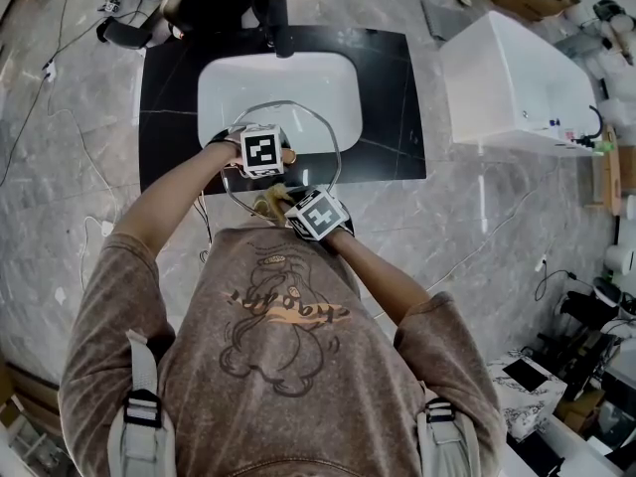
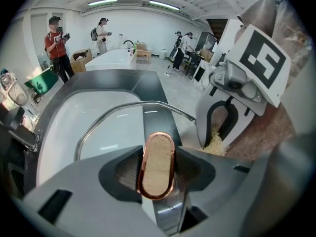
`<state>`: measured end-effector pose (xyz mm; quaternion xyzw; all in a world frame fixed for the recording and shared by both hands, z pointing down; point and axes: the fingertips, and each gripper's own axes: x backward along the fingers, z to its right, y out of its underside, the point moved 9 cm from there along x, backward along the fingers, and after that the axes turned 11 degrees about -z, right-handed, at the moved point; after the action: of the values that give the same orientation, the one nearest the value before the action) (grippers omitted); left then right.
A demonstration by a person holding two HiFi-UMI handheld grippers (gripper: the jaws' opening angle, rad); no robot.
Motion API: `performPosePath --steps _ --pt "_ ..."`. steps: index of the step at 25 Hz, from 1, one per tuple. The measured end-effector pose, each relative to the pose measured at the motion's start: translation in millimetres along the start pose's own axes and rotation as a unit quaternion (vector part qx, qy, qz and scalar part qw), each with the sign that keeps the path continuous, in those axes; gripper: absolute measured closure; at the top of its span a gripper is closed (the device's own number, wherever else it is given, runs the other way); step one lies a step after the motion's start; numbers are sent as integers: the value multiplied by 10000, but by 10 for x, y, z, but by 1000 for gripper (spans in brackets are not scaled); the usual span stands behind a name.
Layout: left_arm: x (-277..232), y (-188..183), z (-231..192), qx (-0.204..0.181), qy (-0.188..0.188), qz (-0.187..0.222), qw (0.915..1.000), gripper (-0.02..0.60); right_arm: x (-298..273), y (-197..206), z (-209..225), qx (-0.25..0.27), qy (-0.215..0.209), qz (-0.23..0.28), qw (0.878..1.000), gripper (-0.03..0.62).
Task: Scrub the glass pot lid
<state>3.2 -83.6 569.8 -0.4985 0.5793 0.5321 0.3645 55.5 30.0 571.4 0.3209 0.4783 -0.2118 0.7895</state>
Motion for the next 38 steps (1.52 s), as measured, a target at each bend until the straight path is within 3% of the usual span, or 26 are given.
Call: performPosePath --steps 10,15,22,30,38 --pt "13 -8 4 44 36 -10 10000 388 -254 -256 -175 -15 -463 49 9989 546" --pt "11 -10 0 72 33 -20 10000 388 -321 -416 -234 227 -347 105 9991 546" --pt "-16 15 6 58 12 5 10000 388 -327 -415 -234 144 -415 178 9989 546" --pt "7 -9 6 53 52 -5 10000 388 -254 -462 -69 -183 -161 581 9980 546" --pt "-24 0 16 57 35 25 10000 388 -234 -436 -69 -110 -103 587 9982 546"
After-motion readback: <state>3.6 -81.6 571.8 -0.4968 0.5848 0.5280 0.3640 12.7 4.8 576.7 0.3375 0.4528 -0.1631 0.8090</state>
